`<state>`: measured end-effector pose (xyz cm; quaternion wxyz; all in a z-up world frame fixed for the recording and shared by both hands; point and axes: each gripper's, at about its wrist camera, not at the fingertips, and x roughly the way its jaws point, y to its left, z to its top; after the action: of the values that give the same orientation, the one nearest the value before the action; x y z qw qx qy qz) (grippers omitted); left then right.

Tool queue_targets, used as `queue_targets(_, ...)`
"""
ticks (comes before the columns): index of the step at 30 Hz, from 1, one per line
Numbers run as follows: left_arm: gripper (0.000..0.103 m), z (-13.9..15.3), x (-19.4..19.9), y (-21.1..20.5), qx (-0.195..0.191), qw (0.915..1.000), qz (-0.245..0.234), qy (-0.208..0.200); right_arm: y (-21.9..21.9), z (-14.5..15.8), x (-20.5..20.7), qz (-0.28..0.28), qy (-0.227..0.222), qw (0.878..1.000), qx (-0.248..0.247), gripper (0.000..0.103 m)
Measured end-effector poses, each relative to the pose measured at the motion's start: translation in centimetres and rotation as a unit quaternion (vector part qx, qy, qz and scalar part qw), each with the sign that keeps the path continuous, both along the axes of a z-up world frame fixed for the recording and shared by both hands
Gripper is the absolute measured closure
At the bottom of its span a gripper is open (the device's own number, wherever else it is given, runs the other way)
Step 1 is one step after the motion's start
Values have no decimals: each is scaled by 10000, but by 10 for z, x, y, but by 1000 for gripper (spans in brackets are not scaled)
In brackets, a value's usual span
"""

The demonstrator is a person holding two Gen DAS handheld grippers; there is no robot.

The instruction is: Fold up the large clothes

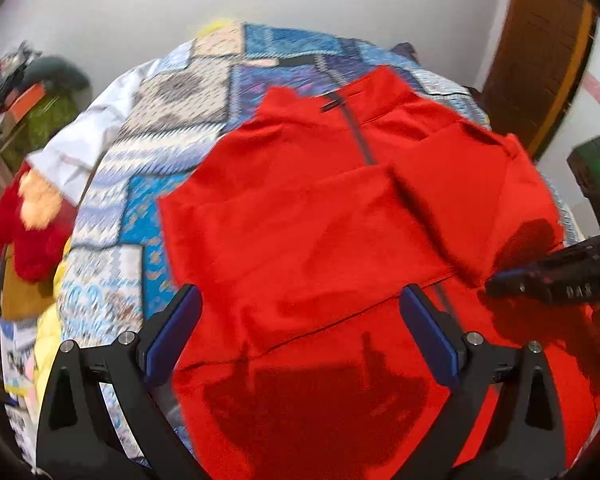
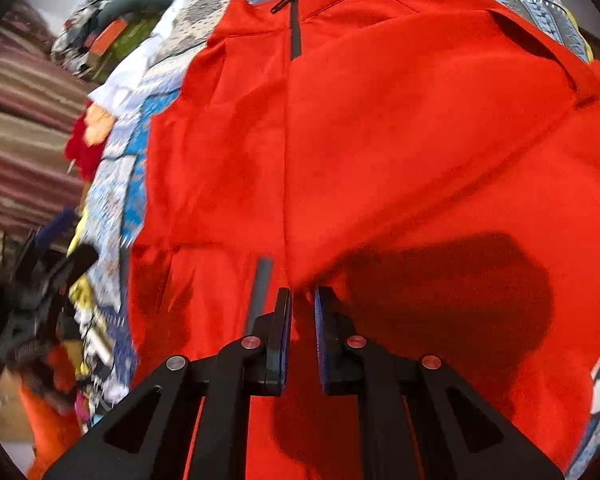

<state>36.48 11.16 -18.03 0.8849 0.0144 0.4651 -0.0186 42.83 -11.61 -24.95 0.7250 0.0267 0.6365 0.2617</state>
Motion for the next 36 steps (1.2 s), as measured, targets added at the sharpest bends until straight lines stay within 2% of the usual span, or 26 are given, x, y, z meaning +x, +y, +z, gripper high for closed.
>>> queue_targets(5, 3, 13, 28, -44, 9, 9992, -401, -76, -46, 47, -10, -50, -935, 9955, -130, 95)
queue_targets(8, 3, 16, 54, -81, -104, 9973, -727, -2, -86, 75, -6, -385, -1463, 9883, -185, 95)
queue_targets(12, 3, 7, 91, -137, 37, 9936, -1122, 116, -136, 89, 6, -812, -1836, 9789, -379, 95)
queue_targets(16, 5, -25, 129, -191, 160, 9874, -1497, 495, -179, 86, 21, -1208, -1793, 9753, -457, 95)
queue_targets(18, 20, -48, 145, -219, 289, 9810, -1762, 763, -193, 79, 26, -1319, -1715, 9750, -498, 95)
queue_targets(19, 24, -57, 150, -230, 499, 9786, -1826, 805, -196, 76, 27, -1335, -1693, 9749, -548, 95)
queue_targets(20, 30, -63, 151, -237, 659, 9776, -1841, 781, -198, 72, 27, -1326, -1679, 9750, -599, 95)
queue_targets(22, 36, -72, 158, -248, 979, 9768, -1813, 587, -199, 65, 28, -1242, -1679, 9756, -671, 95)
queue_targets(25, 70, -72, 164, -250, 959, 9784, -1780, 440, -191, 58, 27, -1040, -1784, 9757, -733, 95)
queue_targets(26, 89, -71, 166, -250, 973, 9794, -1720, 408, -185, 58, 28, -941, -1853, 9750, -785, 95)
queue_targets(27, 96, -66, 167, -246, 998, 9815, -1599, 342, -181, 58, 29, -886, -1898, 9744, -817, 95)
queue_targets(31, 97, -28, 163, -218, 805, 9890, -1230, -151, -156, 66, 35, -721, -2010, 9745, -690, 95)
queue_targets(36, 97, 24, 146, -150, 565, 9934, -747, -657, -110, 62, 40, -335, -1922, 9789, -607, 95)
